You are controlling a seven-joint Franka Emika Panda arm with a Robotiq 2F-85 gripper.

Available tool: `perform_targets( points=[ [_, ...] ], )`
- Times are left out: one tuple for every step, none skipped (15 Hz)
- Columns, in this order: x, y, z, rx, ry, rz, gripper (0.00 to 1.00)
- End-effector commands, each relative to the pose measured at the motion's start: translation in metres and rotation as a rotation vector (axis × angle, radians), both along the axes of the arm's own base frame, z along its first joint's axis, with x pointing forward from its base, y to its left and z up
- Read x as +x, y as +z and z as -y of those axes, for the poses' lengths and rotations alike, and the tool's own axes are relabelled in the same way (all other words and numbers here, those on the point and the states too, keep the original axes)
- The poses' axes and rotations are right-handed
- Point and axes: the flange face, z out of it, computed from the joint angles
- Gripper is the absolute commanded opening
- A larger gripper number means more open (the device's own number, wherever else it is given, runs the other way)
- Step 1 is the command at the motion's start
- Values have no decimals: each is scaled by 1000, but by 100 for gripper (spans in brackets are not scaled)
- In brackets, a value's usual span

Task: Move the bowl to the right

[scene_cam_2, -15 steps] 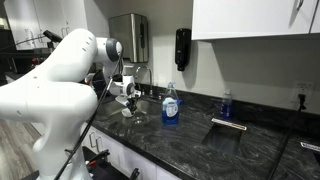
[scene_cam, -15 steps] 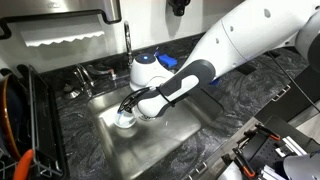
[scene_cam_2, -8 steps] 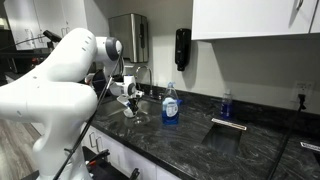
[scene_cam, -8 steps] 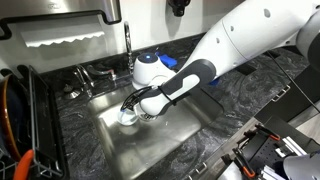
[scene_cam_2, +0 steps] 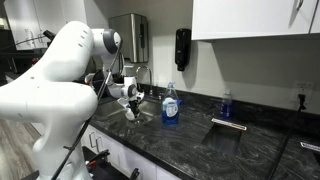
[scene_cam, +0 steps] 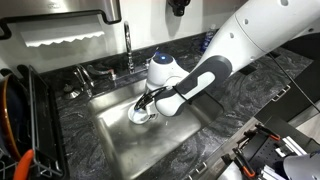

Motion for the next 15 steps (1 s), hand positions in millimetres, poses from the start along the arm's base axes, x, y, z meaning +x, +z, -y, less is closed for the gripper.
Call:
perform_targets(
  points=[
    [-22,5,36,-18,-44,0,2],
    [-23,2,43,-27,-48,1,2],
    [-25,0,48,-31,-51,-2,2],
    [-25,-2,52,-37,-54,-7,2],
    [-25,-4,54,-39,-57,-7,2],
    [-24,-5,54,-42,-55,-7,2],
    [-24,-5,55,-44,-54,-6,2],
    [-22,-6,54,-45,-53,-3,2],
    [-21,-6,53,-45,-51,0,2],
    [-20,-7,52,-44,-50,1,2],
    [-19,-9,51,-44,-50,0,2],
    [-19,-10,51,-43,-51,-1,2],
    [-18,-10,51,-44,-51,-1,2],
    [-18,-11,50,-43,-51,0,2],
    [-18,-11,51,-44,-53,2,2]
  ],
)
